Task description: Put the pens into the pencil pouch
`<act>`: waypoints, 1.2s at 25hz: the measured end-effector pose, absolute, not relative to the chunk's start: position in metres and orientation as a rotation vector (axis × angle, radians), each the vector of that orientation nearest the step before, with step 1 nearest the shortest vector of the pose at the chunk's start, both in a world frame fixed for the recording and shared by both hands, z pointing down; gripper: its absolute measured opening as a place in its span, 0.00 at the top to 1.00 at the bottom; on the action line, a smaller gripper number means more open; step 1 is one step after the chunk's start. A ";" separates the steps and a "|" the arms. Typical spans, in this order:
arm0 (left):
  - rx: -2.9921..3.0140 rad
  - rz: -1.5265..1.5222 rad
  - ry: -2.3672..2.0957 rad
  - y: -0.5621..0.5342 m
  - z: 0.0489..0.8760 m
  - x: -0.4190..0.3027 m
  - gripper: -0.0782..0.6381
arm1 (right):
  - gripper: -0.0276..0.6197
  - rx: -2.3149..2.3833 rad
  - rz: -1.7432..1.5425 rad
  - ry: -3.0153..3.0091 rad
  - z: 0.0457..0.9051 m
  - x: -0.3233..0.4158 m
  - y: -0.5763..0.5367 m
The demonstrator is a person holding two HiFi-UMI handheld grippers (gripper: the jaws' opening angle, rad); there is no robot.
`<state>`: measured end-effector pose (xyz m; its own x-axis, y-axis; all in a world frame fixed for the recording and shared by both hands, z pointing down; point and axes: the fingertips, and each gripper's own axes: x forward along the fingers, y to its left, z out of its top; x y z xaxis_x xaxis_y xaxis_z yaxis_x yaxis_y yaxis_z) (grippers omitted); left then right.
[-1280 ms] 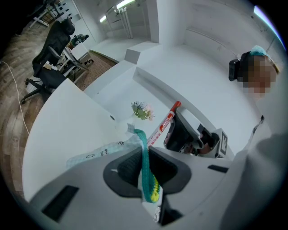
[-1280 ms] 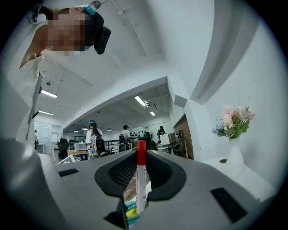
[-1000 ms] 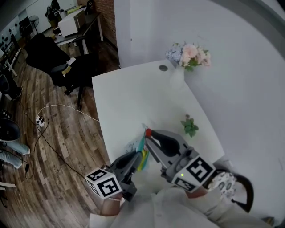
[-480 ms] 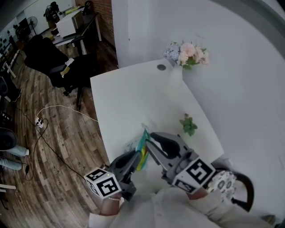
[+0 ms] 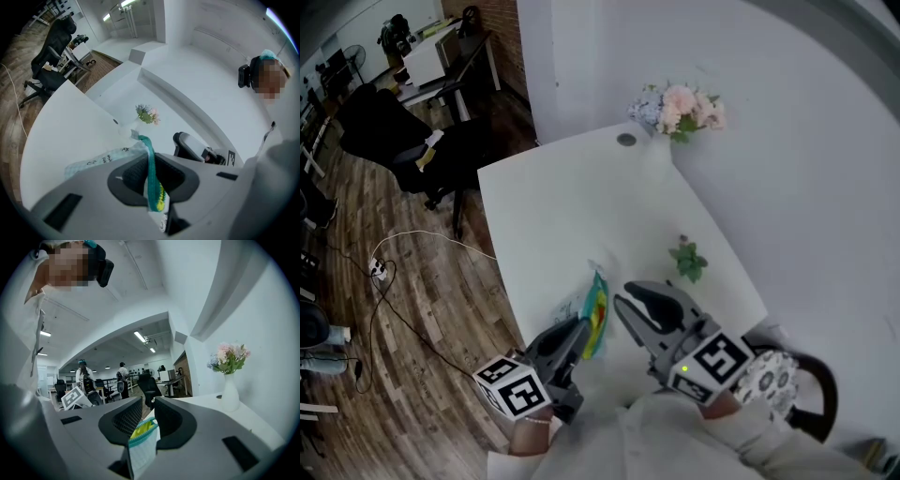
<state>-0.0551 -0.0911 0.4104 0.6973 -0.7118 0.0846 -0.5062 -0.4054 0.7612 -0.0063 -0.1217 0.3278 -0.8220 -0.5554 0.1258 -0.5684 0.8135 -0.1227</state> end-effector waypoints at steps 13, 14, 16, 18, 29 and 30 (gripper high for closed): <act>2.095 -0.291 -0.889 -0.094 0.413 -0.044 0.83 | 0.86 1.170 0.382 -2.520 0.443 0.093 -0.145; 2.094 -0.287 -0.888 -0.095 0.413 -0.044 0.83 | 0.86 1.190 0.401 -2.485 0.454 0.101 -0.148; 2.092 -0.280 -0.885 -0.095 0.414 -0.043 0.83 | 0.86 1.207 0.424 -2.419 0.474 0.115 -0.154; 2.090 -0.273 -0.879 -0.095 0.414 -0.042 0.83 | 0.86 1.205 0.432 -2.357 0.493 0.124 -0.159; 2.073 -0.255 -0.883 -0.099 0.418 -0.039 0.83 | 0.86 1.164 0.407 -2.068 0.551 0.147 -0.181; 2.071 -0.253 -0.884 -0.099 0.418 -0.039 0.83 | 0.86 1.162 0.416 -2.047 0.555 0.148 -0.182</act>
<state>-0.0387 -0.0989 0.4183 0.7301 -0.6705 0.1319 -0.4989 -0.3911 0.7734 0.1479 -0.1820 0.5546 -0.3220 -0.6020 0.7307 -0.8393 0.5387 0.0739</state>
